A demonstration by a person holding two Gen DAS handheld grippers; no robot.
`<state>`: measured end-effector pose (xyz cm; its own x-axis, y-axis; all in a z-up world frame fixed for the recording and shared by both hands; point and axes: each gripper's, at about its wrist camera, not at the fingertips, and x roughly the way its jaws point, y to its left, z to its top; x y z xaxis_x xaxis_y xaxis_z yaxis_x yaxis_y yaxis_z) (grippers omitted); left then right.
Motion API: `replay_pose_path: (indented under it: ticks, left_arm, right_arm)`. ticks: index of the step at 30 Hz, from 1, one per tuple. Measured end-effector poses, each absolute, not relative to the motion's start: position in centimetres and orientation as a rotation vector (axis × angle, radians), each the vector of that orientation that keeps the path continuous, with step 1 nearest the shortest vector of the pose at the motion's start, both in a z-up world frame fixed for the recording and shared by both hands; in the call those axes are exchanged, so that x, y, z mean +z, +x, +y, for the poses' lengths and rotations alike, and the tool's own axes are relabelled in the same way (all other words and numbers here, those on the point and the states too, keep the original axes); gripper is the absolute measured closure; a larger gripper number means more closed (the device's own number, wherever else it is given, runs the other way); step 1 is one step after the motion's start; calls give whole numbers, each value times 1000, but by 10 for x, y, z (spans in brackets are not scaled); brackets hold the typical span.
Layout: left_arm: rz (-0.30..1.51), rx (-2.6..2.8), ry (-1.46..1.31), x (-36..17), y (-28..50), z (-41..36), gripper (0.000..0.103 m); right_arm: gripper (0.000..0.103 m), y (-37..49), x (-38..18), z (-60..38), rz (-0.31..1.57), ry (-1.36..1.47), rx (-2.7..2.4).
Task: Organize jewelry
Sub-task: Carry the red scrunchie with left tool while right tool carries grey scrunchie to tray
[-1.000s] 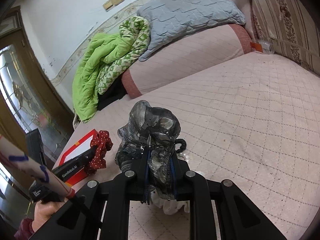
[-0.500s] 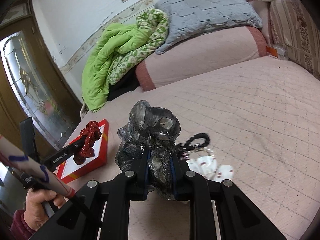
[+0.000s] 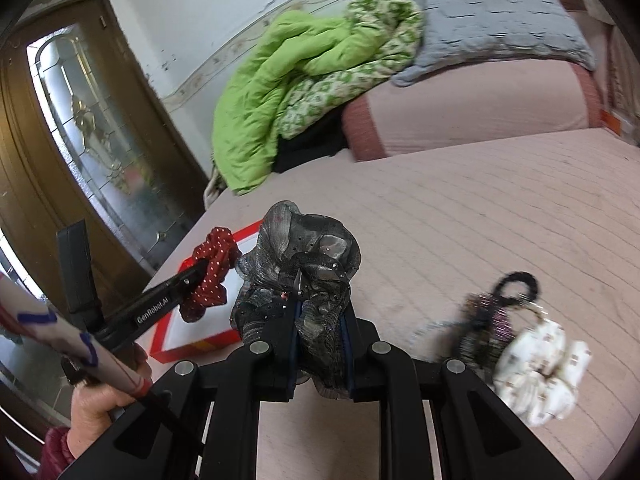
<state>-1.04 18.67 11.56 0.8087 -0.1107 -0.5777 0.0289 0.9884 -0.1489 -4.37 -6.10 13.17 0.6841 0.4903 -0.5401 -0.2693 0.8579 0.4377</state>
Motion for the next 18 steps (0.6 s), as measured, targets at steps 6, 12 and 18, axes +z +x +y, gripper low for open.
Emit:
replay_pose_path:
  ticks: [6,12,18]
  left_arm:
    - [639,-11,-174,110,-7,227,94]
    - [665,43,-211,101,5,263,94]
    - [695,111,-255,91,22,300,94]
  right_arm:
    - [84,-20,135,-18,725,312,485]
    - [84,8,137,28,758,292,528]
    - [84,32,135,62,764,257,551]
